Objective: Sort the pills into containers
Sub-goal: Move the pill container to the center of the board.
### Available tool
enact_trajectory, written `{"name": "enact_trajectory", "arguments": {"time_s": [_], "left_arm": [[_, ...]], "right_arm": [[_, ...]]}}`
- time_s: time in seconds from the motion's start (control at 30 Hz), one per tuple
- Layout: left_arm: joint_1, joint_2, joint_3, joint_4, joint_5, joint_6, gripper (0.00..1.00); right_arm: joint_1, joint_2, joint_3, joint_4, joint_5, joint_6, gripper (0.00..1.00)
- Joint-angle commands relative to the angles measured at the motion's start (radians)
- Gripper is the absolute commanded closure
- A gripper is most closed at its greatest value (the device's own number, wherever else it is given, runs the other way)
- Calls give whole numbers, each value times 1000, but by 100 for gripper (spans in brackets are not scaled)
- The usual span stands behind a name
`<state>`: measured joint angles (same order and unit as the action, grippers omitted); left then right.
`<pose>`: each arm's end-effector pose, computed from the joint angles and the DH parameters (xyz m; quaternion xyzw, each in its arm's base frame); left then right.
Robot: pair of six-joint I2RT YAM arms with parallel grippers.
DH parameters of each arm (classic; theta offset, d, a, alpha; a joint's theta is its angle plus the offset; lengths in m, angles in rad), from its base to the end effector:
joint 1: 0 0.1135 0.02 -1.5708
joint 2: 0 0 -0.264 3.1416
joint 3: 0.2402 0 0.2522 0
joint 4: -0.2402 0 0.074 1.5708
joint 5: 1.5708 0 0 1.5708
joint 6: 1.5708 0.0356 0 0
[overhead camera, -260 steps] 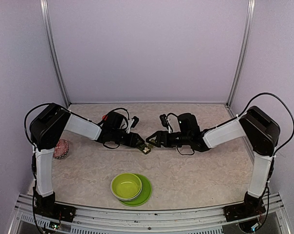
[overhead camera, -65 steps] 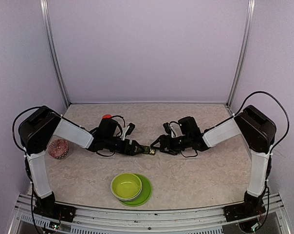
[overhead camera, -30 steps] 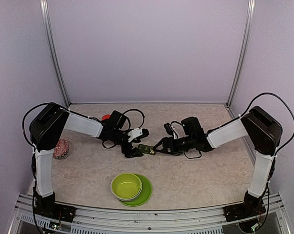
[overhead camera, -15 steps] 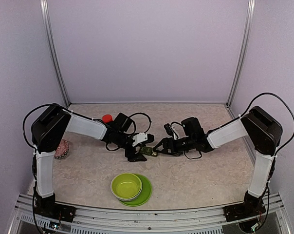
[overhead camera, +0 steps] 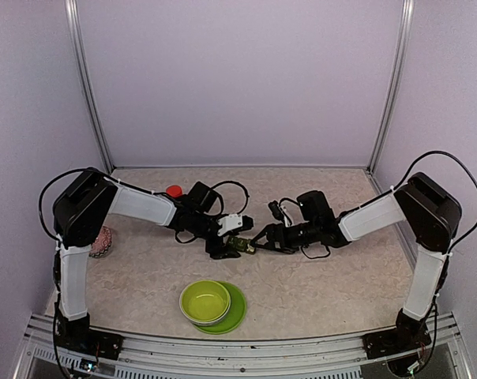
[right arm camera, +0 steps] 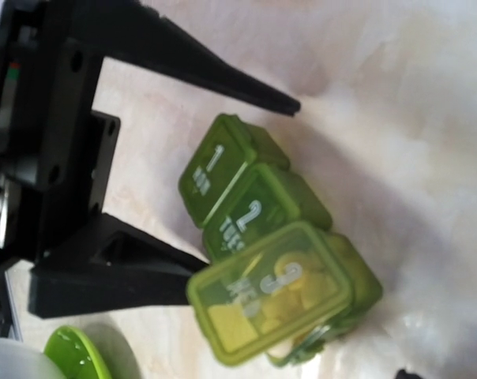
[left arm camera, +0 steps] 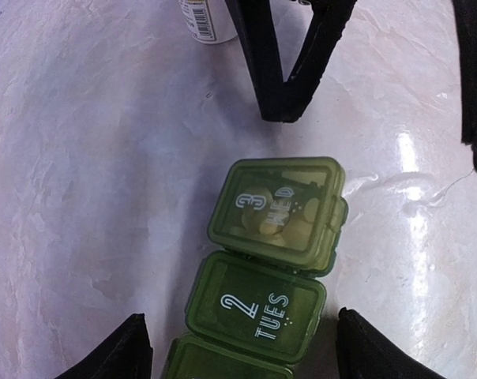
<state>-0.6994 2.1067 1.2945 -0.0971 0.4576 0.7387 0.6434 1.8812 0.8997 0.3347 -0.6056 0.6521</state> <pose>0.3204 -0.2901 0.1204 0.6622 0.6446 -0.2083 0.3204 0.2831 0.2376 0.1324 -0.1292 0.8550 0.4696 0.1782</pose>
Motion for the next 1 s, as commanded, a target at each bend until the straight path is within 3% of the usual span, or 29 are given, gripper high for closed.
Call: {"name": "enact_trajectory", "arguments": {"time_s": [0.0,0.2,0.53,0.97], "left_arm": [[-17,-8,-15,26,-15,24,24],[-24,-8,-14,26,-12,27,29],[-42,4,0,1,-19,-14,50],[-57,-152,-181,238,-73,-158,50]], "right_arm": [[-16,-30,-6,13,-12,-3,16],[-20,-31,-5,6,-17,-5,16],[-33,-33,-10,9,-31,-3,16],[-51,-15,-28,62,-89,44,16]]}}
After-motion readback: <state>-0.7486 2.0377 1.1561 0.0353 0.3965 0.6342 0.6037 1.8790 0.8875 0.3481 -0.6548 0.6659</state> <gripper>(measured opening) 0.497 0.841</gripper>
